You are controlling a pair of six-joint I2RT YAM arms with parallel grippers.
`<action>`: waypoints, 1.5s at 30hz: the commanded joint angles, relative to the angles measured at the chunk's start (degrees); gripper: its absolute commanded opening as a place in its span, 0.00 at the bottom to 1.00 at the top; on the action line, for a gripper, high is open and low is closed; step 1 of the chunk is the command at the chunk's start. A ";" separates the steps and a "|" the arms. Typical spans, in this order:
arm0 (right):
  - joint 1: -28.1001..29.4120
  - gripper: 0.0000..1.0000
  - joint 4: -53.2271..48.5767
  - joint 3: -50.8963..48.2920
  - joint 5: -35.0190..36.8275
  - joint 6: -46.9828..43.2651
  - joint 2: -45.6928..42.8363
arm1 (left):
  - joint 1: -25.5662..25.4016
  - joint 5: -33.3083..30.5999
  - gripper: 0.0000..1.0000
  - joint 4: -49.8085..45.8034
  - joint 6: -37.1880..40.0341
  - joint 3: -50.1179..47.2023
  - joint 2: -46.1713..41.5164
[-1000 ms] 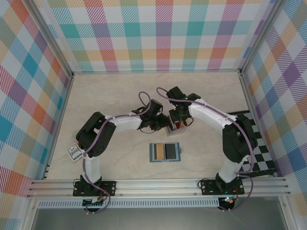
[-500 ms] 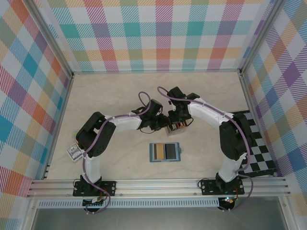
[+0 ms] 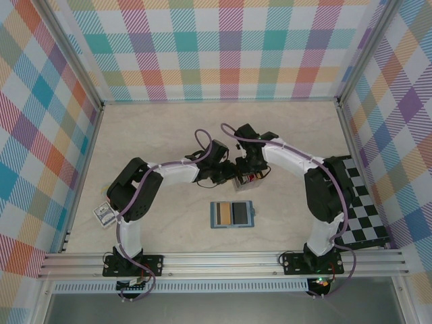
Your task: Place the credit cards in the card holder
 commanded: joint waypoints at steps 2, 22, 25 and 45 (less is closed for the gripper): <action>-0.45 0.10 -1.68 1.48 -0.98 1.01 -0.29 | 0.40 -0.22 0.26 -4.38 0.48 -1.83 -0.89; -8.66 0.04 5.83 -10.59 -20.06 9.78 -26.30 | 0.46 -2.72 0.51 -3.22 0.75 -5.30 -12.92; -10.85 0.03 9.64 -13.71 -26.78 12.51 -29.34 | 0.83 -1.64 0.58 -0.30 0.03 -8.24 -18.62; -12.23 0.05 29.85 -19.44 -52.47 24.17 -29.76 | 4.50 26.26 0.70 45.18 -19.58 -19.09 -23.61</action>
